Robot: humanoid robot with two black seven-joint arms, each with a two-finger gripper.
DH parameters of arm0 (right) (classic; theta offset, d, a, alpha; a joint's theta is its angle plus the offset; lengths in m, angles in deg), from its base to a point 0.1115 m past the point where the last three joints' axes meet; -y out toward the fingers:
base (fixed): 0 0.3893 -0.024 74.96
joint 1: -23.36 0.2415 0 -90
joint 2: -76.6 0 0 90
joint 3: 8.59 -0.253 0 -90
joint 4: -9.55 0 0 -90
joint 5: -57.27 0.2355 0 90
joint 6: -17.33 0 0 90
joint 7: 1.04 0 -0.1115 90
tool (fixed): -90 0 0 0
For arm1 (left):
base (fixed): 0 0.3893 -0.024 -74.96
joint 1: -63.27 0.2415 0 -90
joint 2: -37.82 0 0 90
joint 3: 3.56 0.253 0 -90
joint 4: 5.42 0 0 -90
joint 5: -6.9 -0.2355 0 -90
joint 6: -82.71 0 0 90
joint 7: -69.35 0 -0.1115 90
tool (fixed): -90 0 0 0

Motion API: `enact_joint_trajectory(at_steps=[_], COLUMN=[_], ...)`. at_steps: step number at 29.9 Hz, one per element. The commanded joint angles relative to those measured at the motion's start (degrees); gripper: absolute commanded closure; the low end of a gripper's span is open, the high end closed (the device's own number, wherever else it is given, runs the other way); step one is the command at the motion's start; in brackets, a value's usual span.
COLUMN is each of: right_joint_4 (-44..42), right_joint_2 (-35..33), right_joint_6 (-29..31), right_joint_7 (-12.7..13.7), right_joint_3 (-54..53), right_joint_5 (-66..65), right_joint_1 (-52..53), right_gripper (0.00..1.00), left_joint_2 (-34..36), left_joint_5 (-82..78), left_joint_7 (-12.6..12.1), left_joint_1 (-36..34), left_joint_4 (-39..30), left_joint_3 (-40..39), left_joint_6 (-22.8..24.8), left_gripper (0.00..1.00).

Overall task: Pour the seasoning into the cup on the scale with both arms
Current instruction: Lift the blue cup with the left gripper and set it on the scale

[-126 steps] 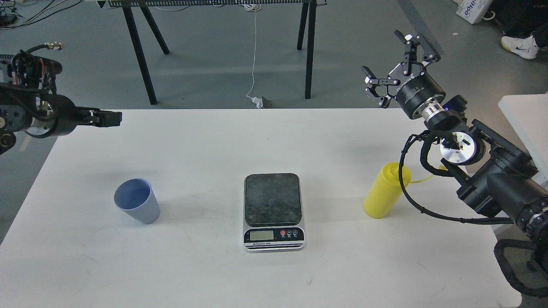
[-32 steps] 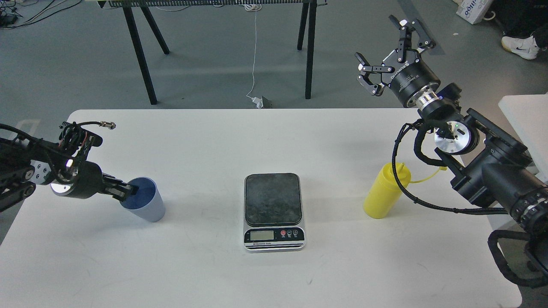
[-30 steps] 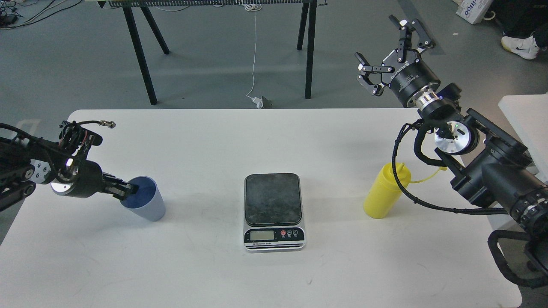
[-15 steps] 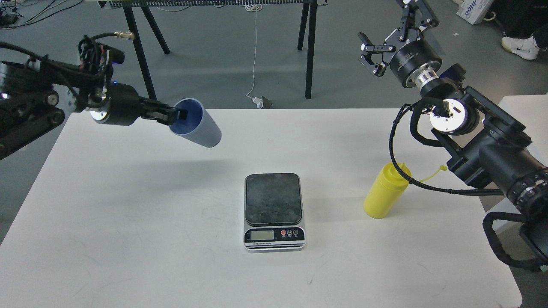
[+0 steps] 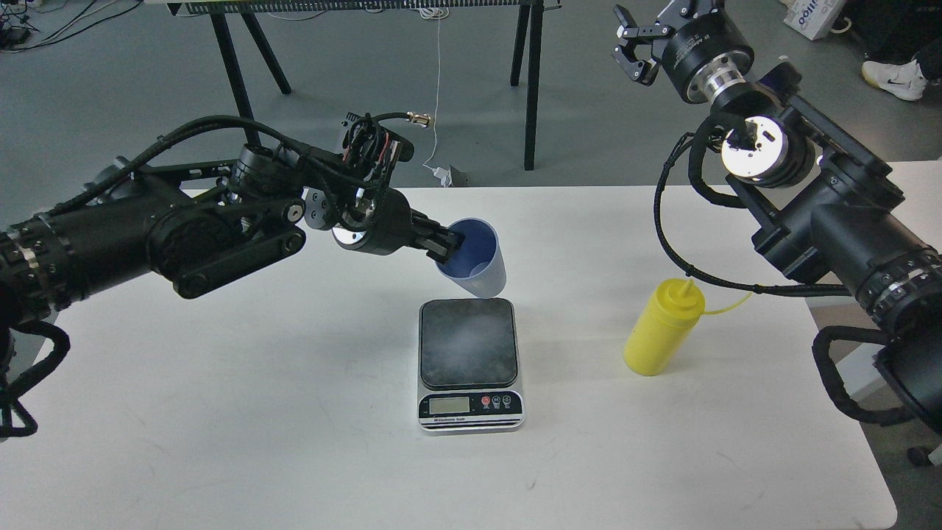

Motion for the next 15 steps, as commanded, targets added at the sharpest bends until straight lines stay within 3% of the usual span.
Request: enact_joint_trajectory(at_steps=[1,15], right_joint_4=[0.01,0.01], right_joint_2=[0.13,0.13], right_joint_6=[-0.07,-0.07], right_joint_7=[-0.01,-0.1], right_joint_3=[-0.07,-0.16], right_joint_5=[-0.05,0.04], right_joint_1=[-0.62,-1.85], right_gripper=[0.0,0.0], left_joint_2=[-0.64,2.61], left_joint_5=[-0.05,-0.05], left_joint_7=[-0.58,-0.85], left_joint_1=[0.03,0.47], left_joint_4=[-0.08,-6.85], left_joint_3=[2.12,4.49], left_joint_6=[-0.01,-0.01], left_gripper=[0.98,0.98])
